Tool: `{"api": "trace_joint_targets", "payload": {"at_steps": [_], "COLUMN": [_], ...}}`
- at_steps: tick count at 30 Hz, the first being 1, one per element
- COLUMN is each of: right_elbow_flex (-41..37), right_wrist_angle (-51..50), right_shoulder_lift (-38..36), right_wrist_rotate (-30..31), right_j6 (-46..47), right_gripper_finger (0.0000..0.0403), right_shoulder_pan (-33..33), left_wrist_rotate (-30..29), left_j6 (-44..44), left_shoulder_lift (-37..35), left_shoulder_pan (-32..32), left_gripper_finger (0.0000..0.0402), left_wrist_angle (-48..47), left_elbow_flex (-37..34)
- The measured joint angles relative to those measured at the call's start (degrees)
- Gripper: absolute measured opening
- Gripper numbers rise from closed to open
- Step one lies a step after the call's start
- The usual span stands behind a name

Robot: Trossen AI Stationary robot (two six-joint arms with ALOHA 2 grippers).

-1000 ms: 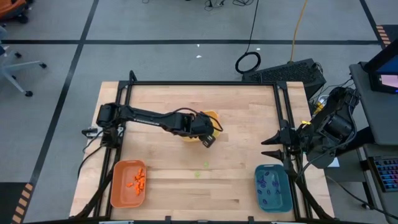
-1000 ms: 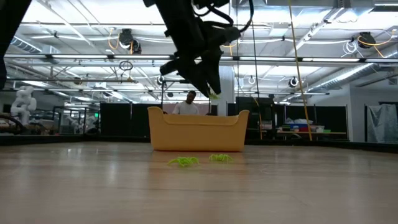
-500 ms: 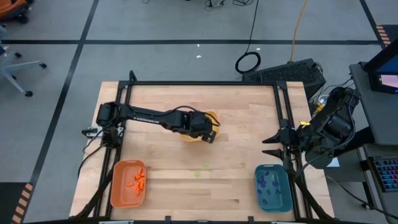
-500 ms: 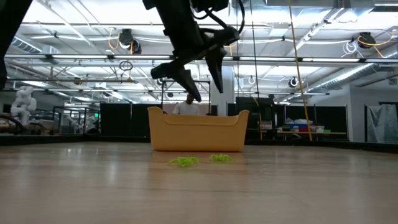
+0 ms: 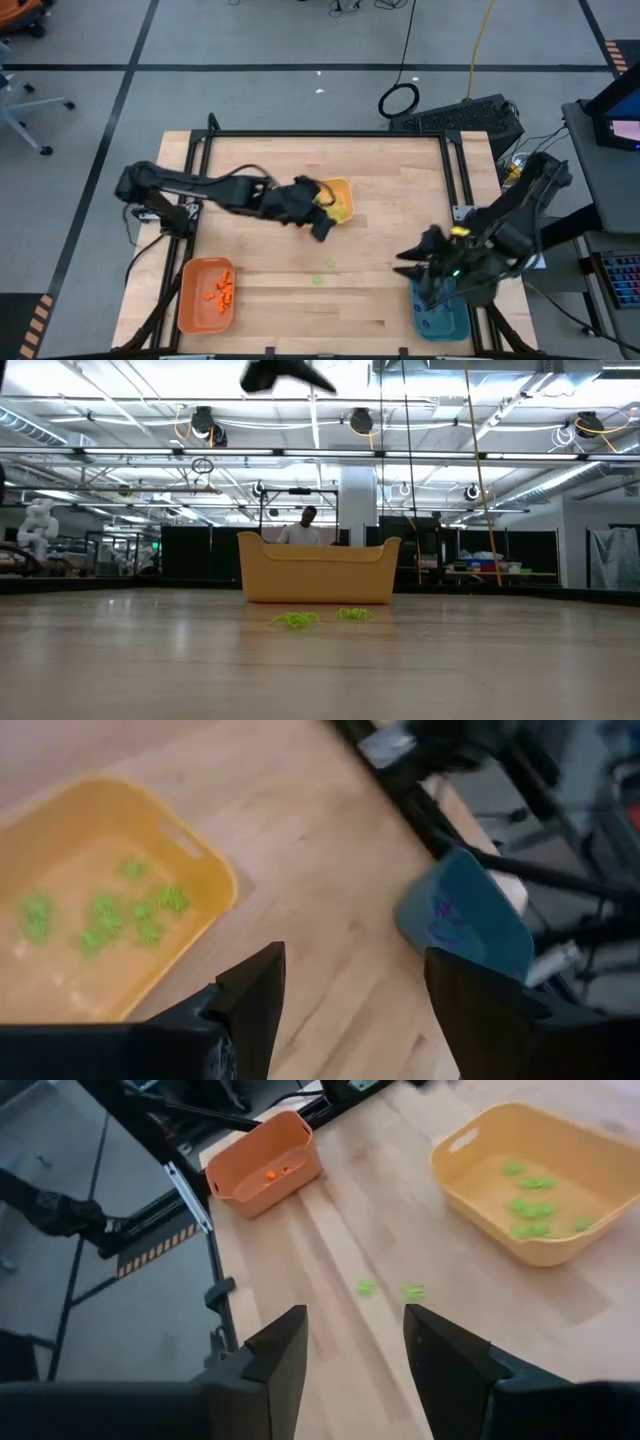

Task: Sort Halloween decoration
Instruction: Put the green spider toy into the yellow bin

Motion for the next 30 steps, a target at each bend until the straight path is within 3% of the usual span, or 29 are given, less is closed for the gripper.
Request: {"api": "trace_joint_targets", "payload": {"at_steps": [5,13,23,30], "right_elbow_flex": [0.00,0.00,0.00,0.00], "right_wrist_angle": [8.41,12.08,17.07,27.91], "right_shoulder_lift": [7.49,16.91,27.13,35.78], "right_wrist_rotate": [-0.74,-11.05,-25.73,-27.03], "right_j6": [0.18,-4.47,-18.27,-20.57], "right_gripper_finger": [0.0153,0.0153,0.0153,0.0168], "right_shoulder_pan": [-3.26,-12.35,-21.08,-22.34], "left_wrist_rotate": [-6.00,-14.16,-24.52,-27.87], "left_j6": [7.45,7.58,0.06,-10.64], "left_shoulder_lift": [-5.04,-7.13,-7.11,-7.11], "left_shoulder_pan": [-6.91,-16.33,-24.50,-30.56], "left_gripper_finger": [0.0242,0.0242,0.0242,0.0242], "left_wrist_angle": [-0.93,-0.94,-4.71,-17.99], "left_elbow_flex": [0.01,0.01,0.01,-0.01]}}
